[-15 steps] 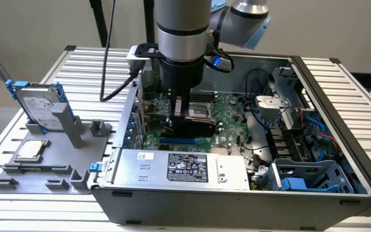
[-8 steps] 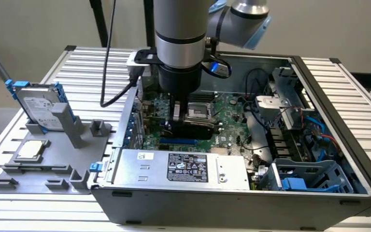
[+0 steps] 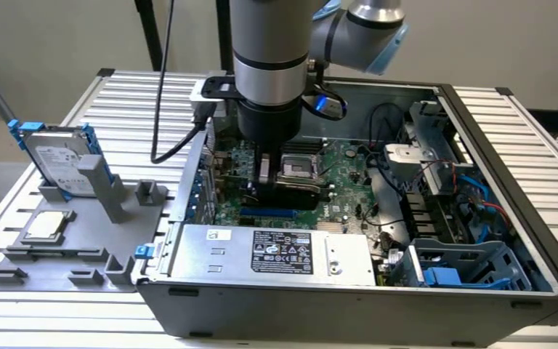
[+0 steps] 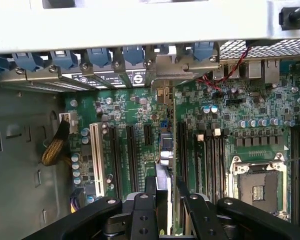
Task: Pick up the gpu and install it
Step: 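Insert the gpu into the slot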
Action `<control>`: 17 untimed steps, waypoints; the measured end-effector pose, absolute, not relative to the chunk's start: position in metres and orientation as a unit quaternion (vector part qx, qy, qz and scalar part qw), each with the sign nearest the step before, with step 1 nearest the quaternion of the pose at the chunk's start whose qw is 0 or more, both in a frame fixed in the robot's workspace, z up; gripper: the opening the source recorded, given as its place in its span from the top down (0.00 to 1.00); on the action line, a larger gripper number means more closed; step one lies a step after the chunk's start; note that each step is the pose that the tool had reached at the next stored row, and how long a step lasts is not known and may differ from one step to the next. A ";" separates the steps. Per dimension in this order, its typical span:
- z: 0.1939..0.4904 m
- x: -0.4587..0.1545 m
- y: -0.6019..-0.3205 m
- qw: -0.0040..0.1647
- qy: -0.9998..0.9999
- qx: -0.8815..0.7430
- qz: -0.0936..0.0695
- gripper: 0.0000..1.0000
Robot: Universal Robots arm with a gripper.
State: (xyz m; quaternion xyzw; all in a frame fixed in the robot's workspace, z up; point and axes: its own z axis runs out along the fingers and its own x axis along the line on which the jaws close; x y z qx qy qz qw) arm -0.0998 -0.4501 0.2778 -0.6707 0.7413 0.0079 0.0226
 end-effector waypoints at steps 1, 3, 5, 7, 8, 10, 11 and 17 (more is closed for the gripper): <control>0.278 -0.100 -0.450 0.022 0.741 -0.671 0.008 0.74; 0.278 -0.101 -0.450 0.022 0.741 -0.671 0.008 0.74; 0.277 -0.102 -0.450 0.022 0.741 -0.671 0.008 0.74; 0.277 -0.102 -0.450 0.022 0.741 -0.671 0.008 0.74; 0.277 -0.102 -0.450 0.022 0.741 -0.671 0.008 0.74; 0.277 -0.102 -0.450 0.022 0.741 -0.671 0.008 0.74; 0.277 -0.103 -0.450 0.022 0.741 -0.671 0.008 0.74; 0.275 -0.104 -0.450 0.022 0.739 -0.673 0.008 0.74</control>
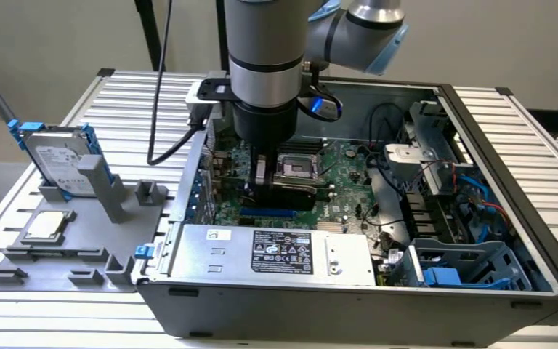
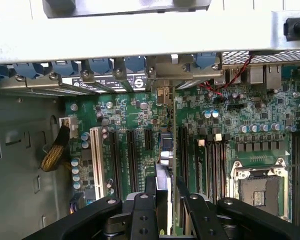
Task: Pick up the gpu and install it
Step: 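Insert the gpu into the slot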
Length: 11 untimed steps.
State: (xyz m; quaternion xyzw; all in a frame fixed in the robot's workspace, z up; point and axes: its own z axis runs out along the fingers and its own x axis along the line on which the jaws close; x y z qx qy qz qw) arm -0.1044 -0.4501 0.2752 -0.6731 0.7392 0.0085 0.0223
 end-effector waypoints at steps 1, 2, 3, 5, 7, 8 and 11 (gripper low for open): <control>0.275 -0.105 -0.450 0.022 0.739 -0.673 0.009 0.74; 0.274 -0.105 -0.450 0.022 0.739 -0.673 0.009 0.74; 0.274 -0.105 -0.450 0.022 0.739 -0.673 0.009 0.74; 0.273 -0.105 -0.450 0.021 0.739 -0.674 0.010 0.74; 0.272 -0.105 -0.450 0.020 0.738 -0.674 0.010 0.74; 0.271 -0.105 -0.450 0.020 0.738 -0.674 0.011 0.74; 0.270 -0.105 -0.450 0.019 0.737 -0.675 0.011 0.74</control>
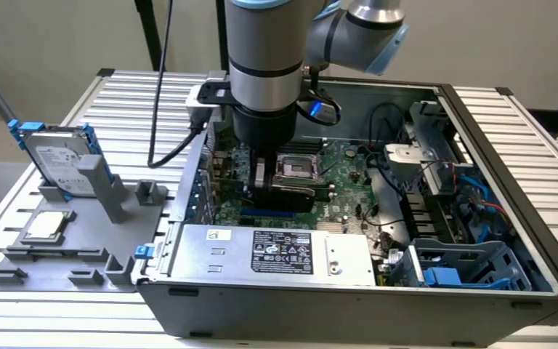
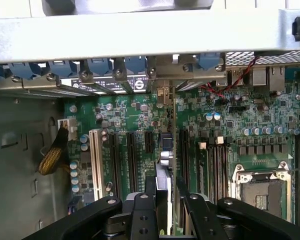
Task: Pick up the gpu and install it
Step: 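Insert the gpu into the slot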
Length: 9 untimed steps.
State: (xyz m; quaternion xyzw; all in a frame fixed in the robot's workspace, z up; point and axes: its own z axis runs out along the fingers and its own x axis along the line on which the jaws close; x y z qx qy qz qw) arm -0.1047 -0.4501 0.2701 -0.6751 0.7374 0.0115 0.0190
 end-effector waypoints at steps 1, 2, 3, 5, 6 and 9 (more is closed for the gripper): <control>0.270 -0.105 -0.450 0.019 0.737 -0.676 0.012 0.74; 0.270 -0.105 -0.450 0.019 0.736 -0.677 0.012 0.74; 0.270 -0.105 -0.450 0.019 0.735 -0.678 0.012 0.74; 0.269 -0.105 -0.450 0.019 0.733 -0.680 0.013 0.74; 0.269 -0.105 -0.450 0.019 0.731 -0.682 0.013 0.74; 0.268 -0.105 -0.450 0.019 0.728 -0.685 0.013 0.74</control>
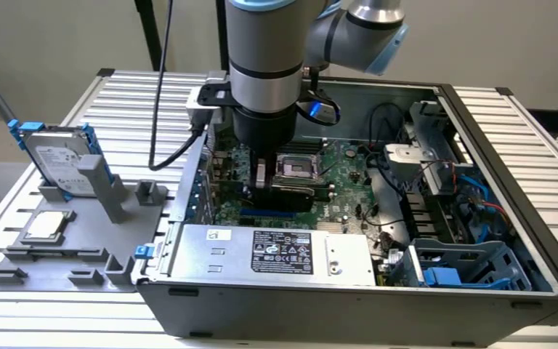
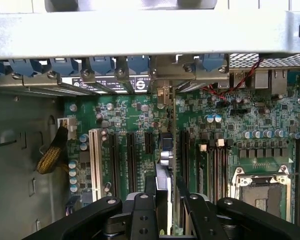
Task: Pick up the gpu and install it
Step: 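Insert the gpu into the slot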
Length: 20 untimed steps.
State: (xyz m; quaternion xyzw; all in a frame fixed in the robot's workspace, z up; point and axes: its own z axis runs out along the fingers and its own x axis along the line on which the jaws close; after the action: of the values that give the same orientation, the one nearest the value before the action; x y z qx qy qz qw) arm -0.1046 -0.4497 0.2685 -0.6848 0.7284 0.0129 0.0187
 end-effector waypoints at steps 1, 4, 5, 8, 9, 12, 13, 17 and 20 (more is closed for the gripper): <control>0.268 -0.105 -0.450 0.019 0.728 -0.685 0.013 0.74; 0.268 -0.105 -0.449 0.019 0.727 -0.686 0.014 0.74; 0.268 -0.105 -0.449 0.019 0.727 -0.686 0.014 0.74; 0.267 -0.105 -0.449 0.020 0.727 -0.686 0.016 0.74; 0.267 -0.105 -0.449 0.020 0.727 -0.686 0.016 0.74; 0.266 -0.104 -0.449 0.020 0.727 -0.686 0.016 0.74; 0.266 -0.104 -0.449 0.019 0.727 -0.686 0.016 0.74; 0.263 -0.104 -0.449 0.019 0.727 -0.686 0.017 0.74; 0.261 -0.104 -0.449 0.019 0.727 -0.686 0.017 0.74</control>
State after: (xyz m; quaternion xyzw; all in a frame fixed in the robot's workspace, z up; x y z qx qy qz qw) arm -0.1040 -0.4493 0.2612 -0.6860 0.7271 0.0172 0.0185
